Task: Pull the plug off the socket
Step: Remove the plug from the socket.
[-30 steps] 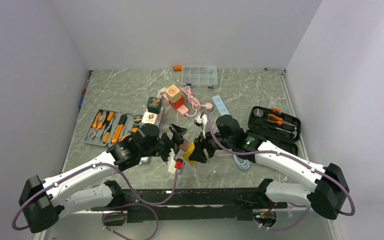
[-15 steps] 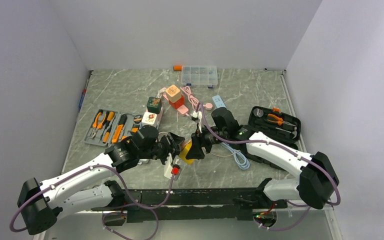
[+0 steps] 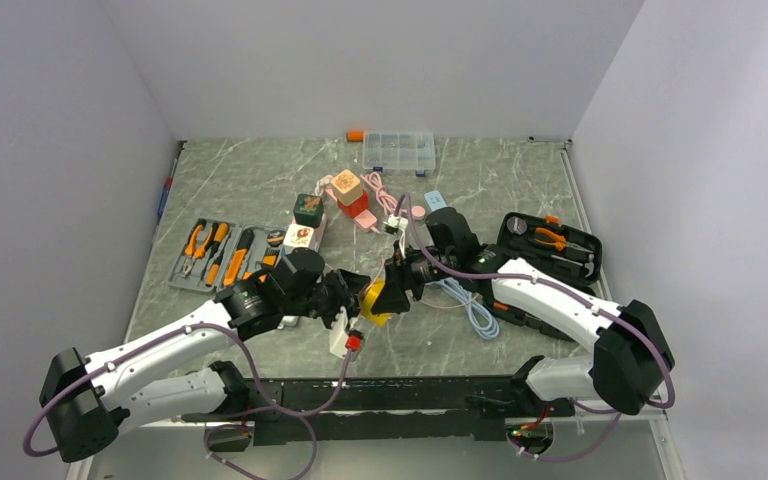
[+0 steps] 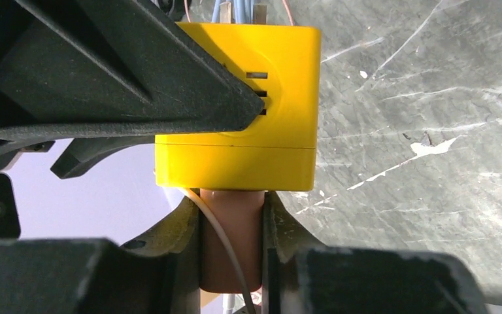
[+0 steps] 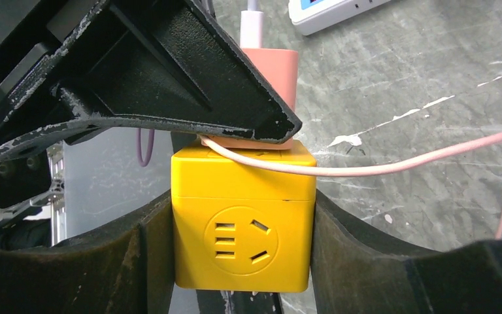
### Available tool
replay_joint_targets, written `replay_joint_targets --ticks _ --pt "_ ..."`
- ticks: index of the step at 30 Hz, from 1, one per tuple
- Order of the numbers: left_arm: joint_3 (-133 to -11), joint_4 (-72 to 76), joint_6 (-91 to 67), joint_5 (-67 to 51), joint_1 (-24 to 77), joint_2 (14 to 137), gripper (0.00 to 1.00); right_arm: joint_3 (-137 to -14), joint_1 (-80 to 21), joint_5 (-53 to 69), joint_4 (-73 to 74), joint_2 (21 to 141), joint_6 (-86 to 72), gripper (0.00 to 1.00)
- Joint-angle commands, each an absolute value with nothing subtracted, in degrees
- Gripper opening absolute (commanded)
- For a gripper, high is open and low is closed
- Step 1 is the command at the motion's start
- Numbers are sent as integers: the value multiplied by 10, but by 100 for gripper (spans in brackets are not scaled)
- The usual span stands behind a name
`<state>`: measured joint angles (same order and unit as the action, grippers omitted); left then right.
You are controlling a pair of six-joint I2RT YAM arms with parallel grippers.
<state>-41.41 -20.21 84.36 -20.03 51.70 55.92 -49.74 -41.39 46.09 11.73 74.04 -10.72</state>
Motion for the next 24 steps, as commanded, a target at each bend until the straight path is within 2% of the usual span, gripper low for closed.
replay_joint_targets --ticks 1,11,24 --pt "-441 -198 852 -189 523 570 0 -520 -412 499 46 735 -117 0" --pt "-438 -208 861 -146 514 568 0 -479 -407 475 67 724 -122 0" --pt "-408 -179 924 -144 373 586 0 -418 -407 353 147 662 -131 0"
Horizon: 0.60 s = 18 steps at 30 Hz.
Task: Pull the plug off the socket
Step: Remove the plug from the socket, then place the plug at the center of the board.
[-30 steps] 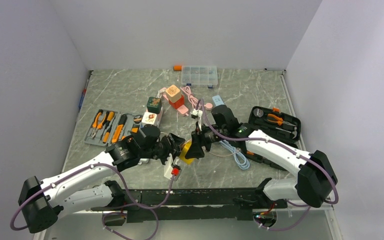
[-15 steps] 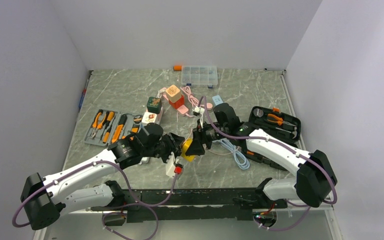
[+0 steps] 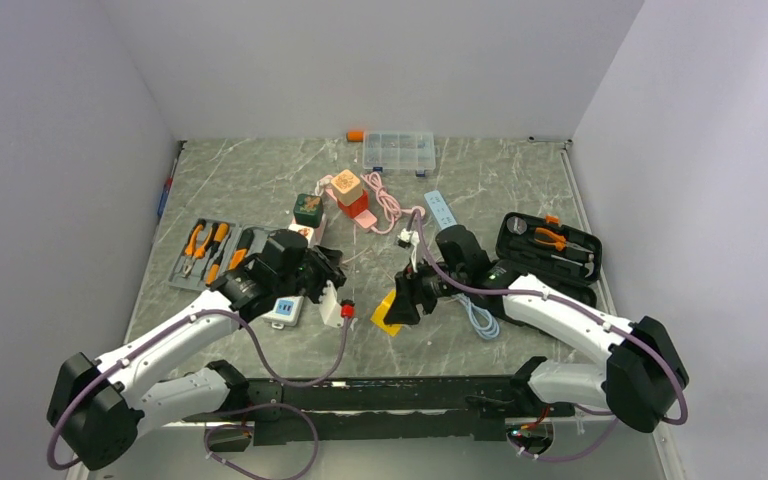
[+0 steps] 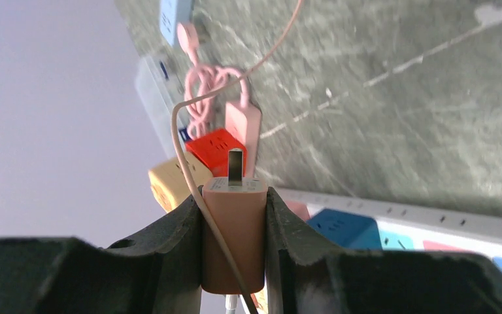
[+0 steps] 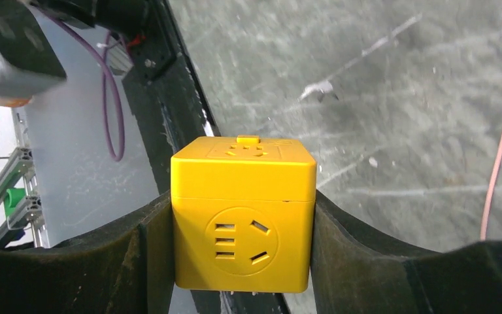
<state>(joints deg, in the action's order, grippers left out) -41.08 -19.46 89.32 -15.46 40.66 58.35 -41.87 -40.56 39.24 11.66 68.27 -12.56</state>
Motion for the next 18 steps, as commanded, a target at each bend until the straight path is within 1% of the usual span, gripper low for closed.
replay_joint_targets --ticks 1,5,8,11,15,18 --pt "-406 -180 925 -145 367 584 0 -417 -407 343 151 663 -133 0" --pt "-405 -189 928 -171 366 570 0 -425 -407 277 174 685 -140 0" --pt "-418 -199 907 -181 378 573 0 -440 -408 184 220 720 -150 0" --pt "-465 -234 852 -182 398 601 0 -448 -412 80 248 769 -192 0" --pt "-512 -248 805 -190 410 623 0 -428 -430 -27 244 793 -260 0" --pt "-513 -249 809 -195 418 618 0 -404 -445 -60 226 789 -287 1"
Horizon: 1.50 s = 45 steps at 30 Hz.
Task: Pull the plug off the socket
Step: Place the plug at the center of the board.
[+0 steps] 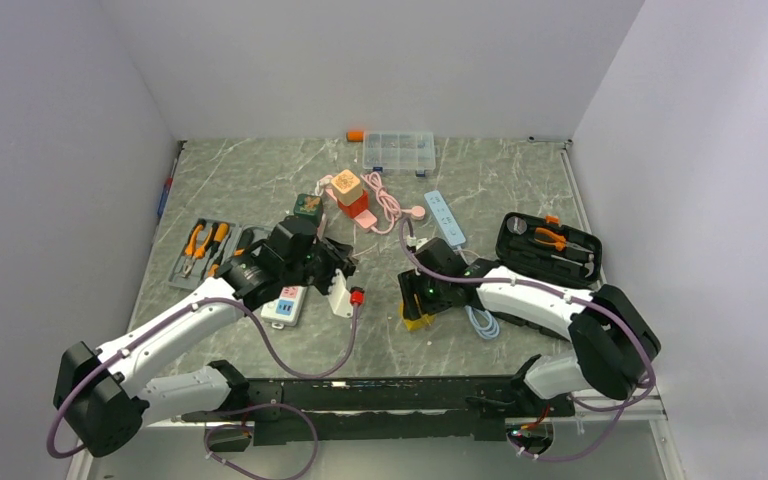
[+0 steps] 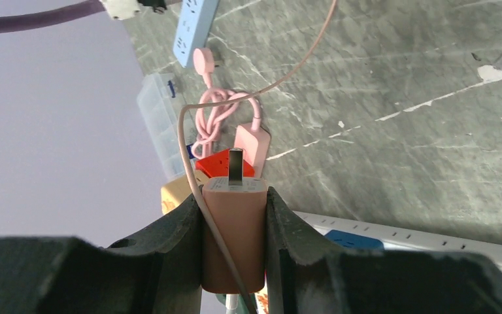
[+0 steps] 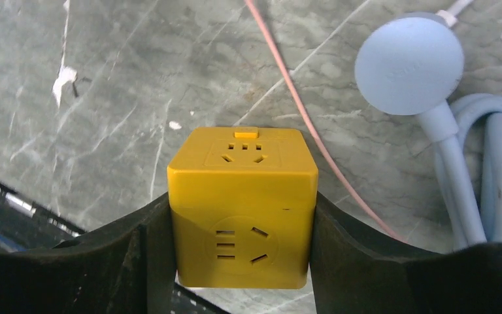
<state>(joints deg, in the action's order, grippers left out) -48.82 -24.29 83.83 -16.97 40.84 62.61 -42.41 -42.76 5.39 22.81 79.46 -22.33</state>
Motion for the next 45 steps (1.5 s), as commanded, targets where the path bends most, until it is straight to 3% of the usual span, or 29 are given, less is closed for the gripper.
replay_joint_targets --ticks 1,3,5,7,8,14,20,33,45 --pt "-507 -241 810 -197 421 613 0 -399 -452 -70 226 791 -293 5" --pt "-493 -221 812 -199 429 602 0 -394 -466 -87 231 797 -303 18" --pt "-484 -209 810 -199 438 595 0 -388 -483 -96 231 793 -312 49" --pt "-485 -211 804 -200 448 597 0 -379 -490 -96 224 780 -323 89" --pt "-486 -213 802 -200 453 598 0 -375 -489 -93 221 769 -327 98" --pt "-492 -183 804 -201 470 621 0 -374 -476 -97 240 648 -339 100" --pt "-589 -168 745 -198 485 712 0 -426 -415 -113 267 489 -321 100" --pt "-809 -52 654 -186 522 874 0 -565 -341 -368 403 372 -366 99" --pt "-858 -245 614 -247 625 986 0 -578 -340 -432 441 355 -396 99"
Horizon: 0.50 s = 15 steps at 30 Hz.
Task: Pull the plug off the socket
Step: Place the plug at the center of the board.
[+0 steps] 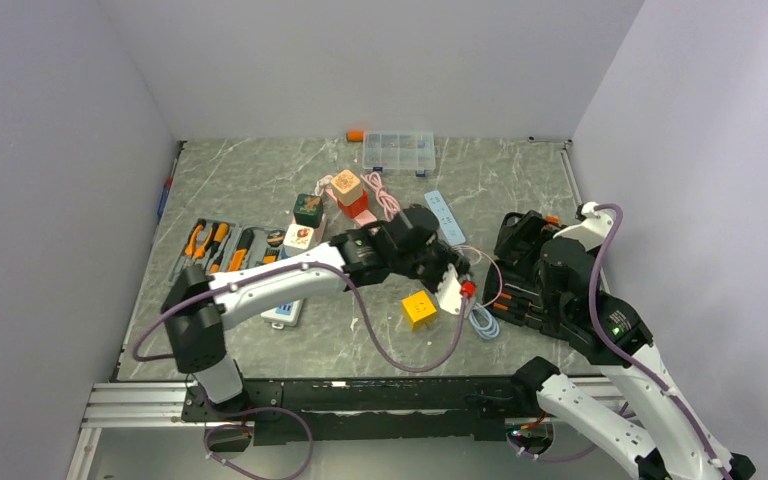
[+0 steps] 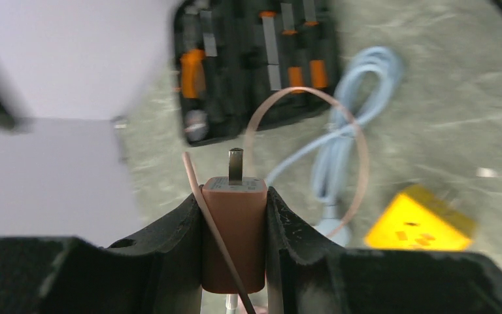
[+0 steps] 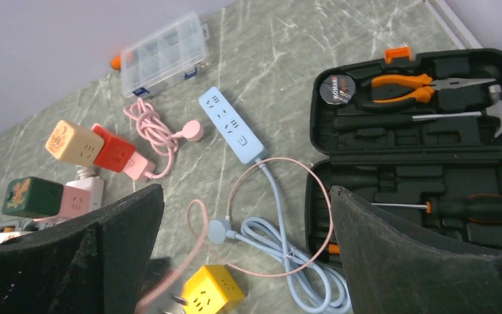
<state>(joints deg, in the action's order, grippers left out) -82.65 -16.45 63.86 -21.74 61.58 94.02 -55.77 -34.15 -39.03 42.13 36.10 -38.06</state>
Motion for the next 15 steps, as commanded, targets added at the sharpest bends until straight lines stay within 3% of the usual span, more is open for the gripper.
replay_joint_targets --ticks 1,6,9,11,15 --pt "-868 -262 611 -249 627 1000 0 -579 -340 -438 444 352 -398 99" --pt "-937 -319 602 -253 633 1090 0 -582 -340 -452 460 346 -404 99" --pt "-983 -363 602 -254 641 1139 5 -582 -340 -444 467 353 -407 99" --pt "-1003 -389 600 -255 647 1162 12 -581 -340 -438 471 362 -406 99" --pt "-993 -415 614 -242 663 1173 34 -571 -339 -422 463 376 -409 99"
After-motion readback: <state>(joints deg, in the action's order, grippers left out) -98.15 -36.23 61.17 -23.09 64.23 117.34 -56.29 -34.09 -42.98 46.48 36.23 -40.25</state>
